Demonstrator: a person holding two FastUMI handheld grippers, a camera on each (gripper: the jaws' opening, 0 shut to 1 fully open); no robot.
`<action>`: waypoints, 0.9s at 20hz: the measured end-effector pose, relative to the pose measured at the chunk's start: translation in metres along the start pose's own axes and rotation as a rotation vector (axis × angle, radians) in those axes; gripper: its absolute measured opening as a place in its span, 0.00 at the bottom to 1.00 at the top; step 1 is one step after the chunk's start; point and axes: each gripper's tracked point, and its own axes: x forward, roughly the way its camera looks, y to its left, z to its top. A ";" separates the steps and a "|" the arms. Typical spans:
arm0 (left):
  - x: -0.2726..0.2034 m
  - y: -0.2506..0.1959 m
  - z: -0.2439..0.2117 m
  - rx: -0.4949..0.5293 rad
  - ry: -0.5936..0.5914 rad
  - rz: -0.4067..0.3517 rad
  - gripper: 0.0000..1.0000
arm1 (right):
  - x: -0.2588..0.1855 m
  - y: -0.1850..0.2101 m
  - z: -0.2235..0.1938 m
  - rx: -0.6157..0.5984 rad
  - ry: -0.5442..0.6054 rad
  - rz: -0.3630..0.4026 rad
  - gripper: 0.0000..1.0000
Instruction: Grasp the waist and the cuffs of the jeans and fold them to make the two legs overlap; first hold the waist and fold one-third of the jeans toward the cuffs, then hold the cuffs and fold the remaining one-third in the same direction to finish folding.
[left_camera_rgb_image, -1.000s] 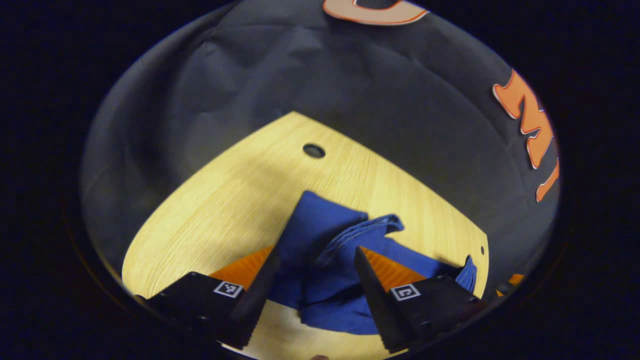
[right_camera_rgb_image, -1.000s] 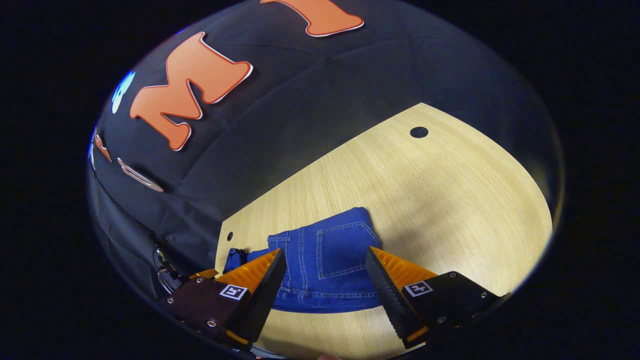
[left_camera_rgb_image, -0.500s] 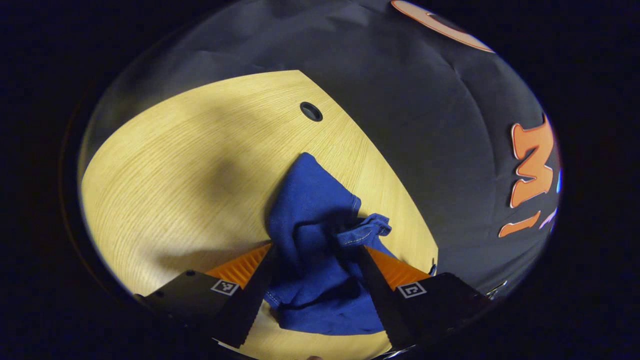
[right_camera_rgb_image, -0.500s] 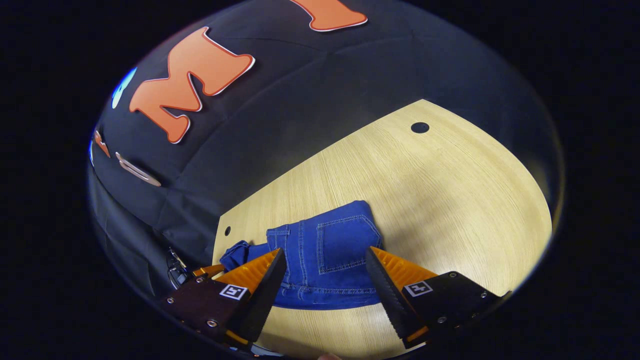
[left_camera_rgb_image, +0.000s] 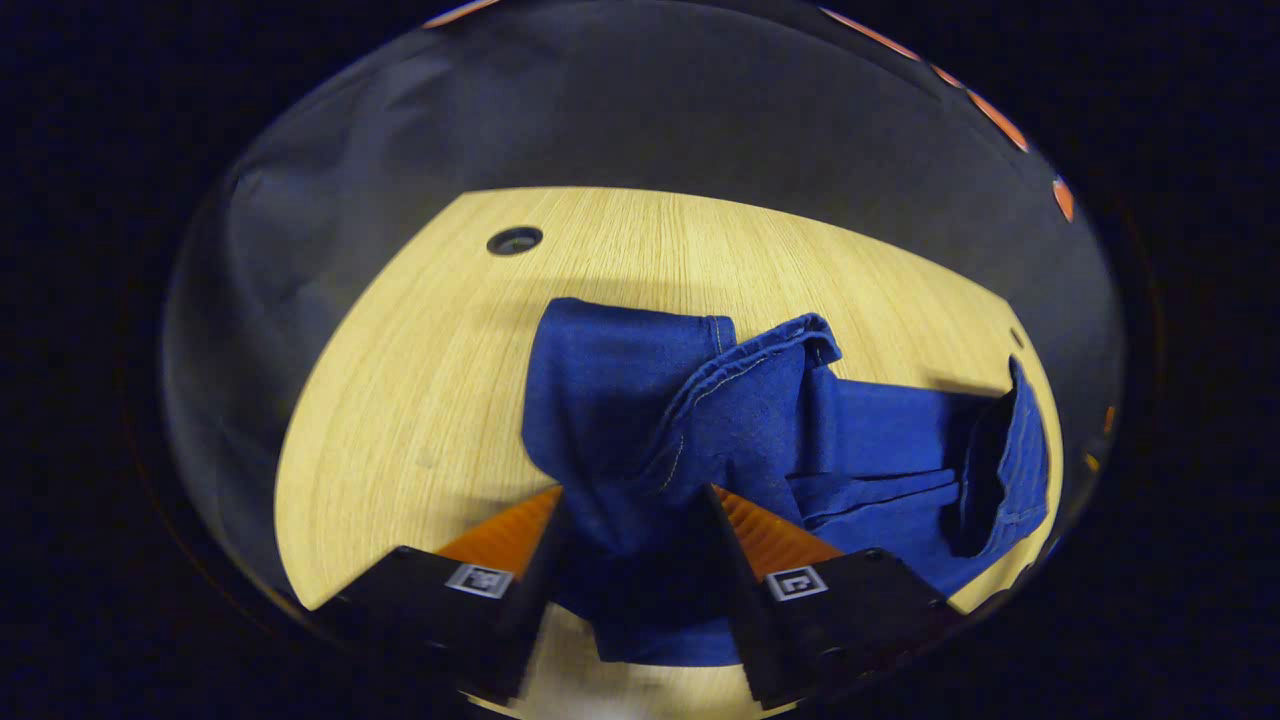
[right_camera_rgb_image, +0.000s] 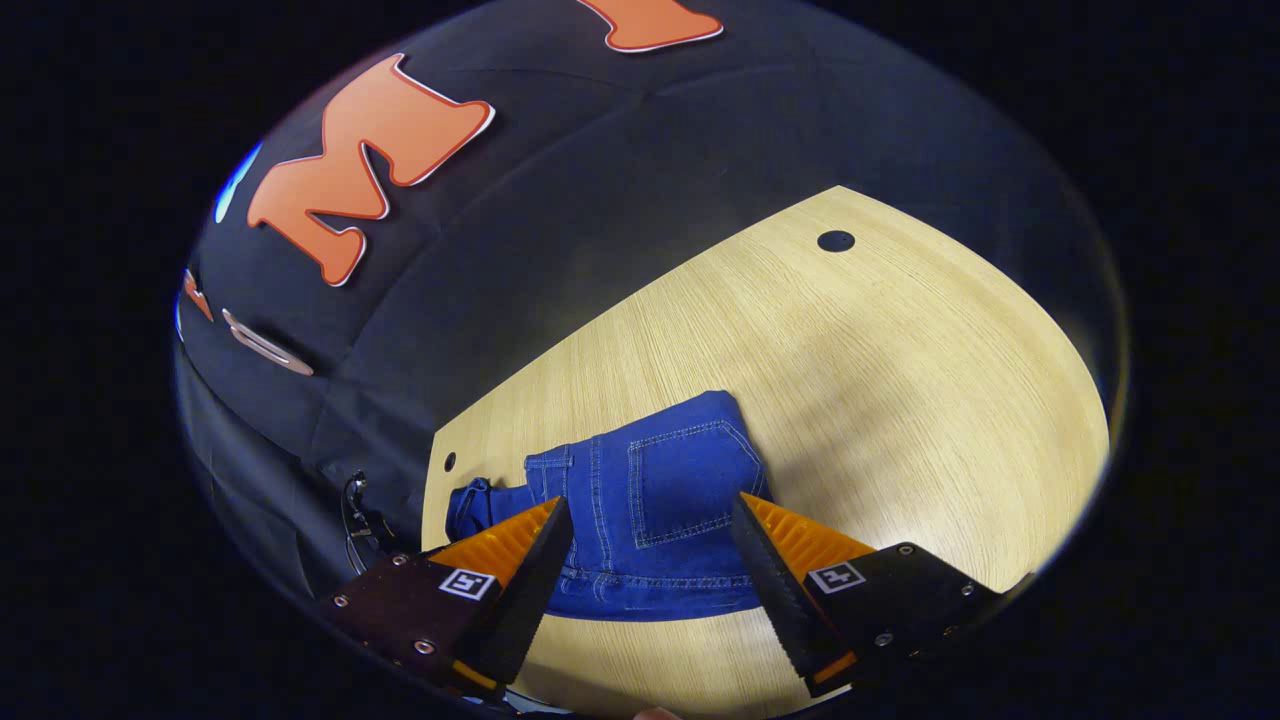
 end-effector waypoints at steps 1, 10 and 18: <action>0.007 0.005 0.002 -0.017 -0.001 0.009 0.51 | 0.001 -0.001 0.000 0.000 0.000 -0.003 0.98; -0.042 -0.023 0.029 -0.305 -0.191 -0.107 0.02 | 0.001 0.000 0.006 0.006 -0.014 0.005 0.98; -0.121 -0.105 0.083 -0.230 -0.324 -0.220 0.02 | -0.002 0.005 0.013 -0.041 -0.041 0.019 0.98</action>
